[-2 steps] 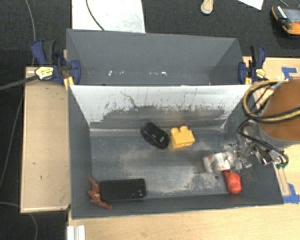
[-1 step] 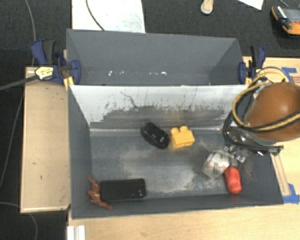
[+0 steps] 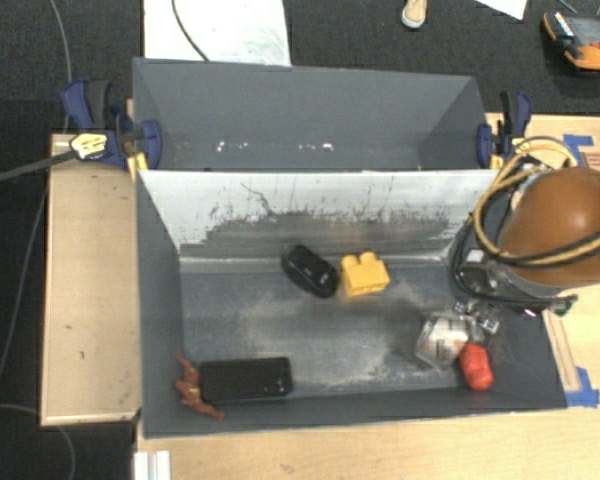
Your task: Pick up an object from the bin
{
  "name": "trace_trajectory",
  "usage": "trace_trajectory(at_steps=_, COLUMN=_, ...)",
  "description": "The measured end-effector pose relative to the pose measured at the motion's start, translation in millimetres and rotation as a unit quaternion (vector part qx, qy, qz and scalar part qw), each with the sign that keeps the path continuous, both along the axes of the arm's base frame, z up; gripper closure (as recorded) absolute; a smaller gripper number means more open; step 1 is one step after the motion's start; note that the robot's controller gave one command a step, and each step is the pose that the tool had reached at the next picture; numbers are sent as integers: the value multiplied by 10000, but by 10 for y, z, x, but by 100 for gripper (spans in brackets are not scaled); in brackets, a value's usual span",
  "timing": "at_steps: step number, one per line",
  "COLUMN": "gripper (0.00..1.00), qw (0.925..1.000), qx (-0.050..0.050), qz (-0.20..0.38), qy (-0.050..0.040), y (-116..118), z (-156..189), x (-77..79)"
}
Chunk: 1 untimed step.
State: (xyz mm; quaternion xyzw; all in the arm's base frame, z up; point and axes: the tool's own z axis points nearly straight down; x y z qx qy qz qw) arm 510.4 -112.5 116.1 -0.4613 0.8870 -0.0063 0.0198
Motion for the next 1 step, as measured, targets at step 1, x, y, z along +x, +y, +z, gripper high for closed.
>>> trace_trajectory(at_steps=1, gripper=100, qw=9989, qx=-35, qz=424, qy=-197, y=13, z=464, x=143)
